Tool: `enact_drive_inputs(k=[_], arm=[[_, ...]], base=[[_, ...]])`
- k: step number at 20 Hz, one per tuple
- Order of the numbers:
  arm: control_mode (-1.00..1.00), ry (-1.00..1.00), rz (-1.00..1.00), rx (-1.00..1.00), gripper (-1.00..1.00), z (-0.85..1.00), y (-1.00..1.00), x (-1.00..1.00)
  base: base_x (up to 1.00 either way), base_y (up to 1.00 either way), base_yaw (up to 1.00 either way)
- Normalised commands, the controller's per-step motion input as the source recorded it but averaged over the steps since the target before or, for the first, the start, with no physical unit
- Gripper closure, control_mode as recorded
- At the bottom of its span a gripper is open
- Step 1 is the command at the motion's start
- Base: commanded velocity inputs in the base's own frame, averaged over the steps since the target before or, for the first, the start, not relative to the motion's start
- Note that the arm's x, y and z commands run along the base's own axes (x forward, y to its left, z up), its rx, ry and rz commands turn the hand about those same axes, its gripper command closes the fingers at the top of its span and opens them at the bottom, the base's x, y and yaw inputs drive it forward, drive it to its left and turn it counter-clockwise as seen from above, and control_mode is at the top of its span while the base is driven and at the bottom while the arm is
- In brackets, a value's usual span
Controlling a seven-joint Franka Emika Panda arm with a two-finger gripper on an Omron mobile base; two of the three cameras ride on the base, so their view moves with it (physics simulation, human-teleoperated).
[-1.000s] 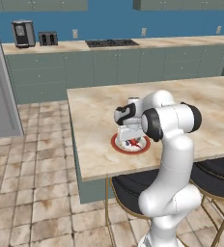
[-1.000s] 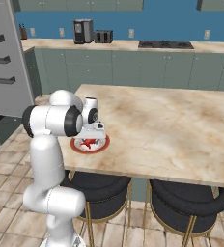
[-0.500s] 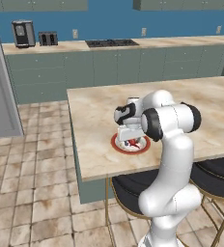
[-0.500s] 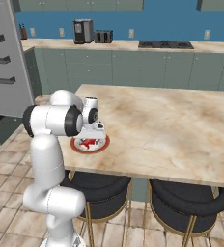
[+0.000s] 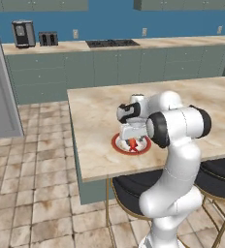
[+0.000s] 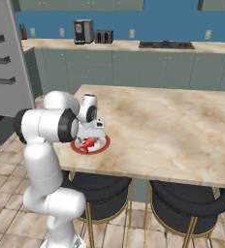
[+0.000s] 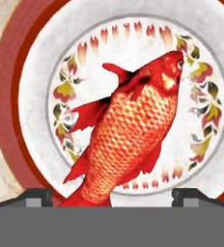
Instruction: Take the fish from the fridge and place it on the digital scale on the counter by the fridge. Wait a few seconds for a reading, then move it to the plate on the dining counter.
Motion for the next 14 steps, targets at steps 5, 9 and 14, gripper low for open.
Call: enact_drive_inputs(k=[5, 9, 14], arm=[[-1.00, -0.25, 0.04, 0.05, -1.00, 0.61, -0.14, -1.00], [-1.00, -0.23, 0.03, 0.02, -1.00, 0.68, -0.14, -1.00], [-1.00, -0.19, 0.01, 0.00, -1.00, 0.79, -0.01, -1.00]], base=[[0.00, 0.00, 0.00], [0.00, 0.00, 0.00], [0.00, 0.00, 0.00]])
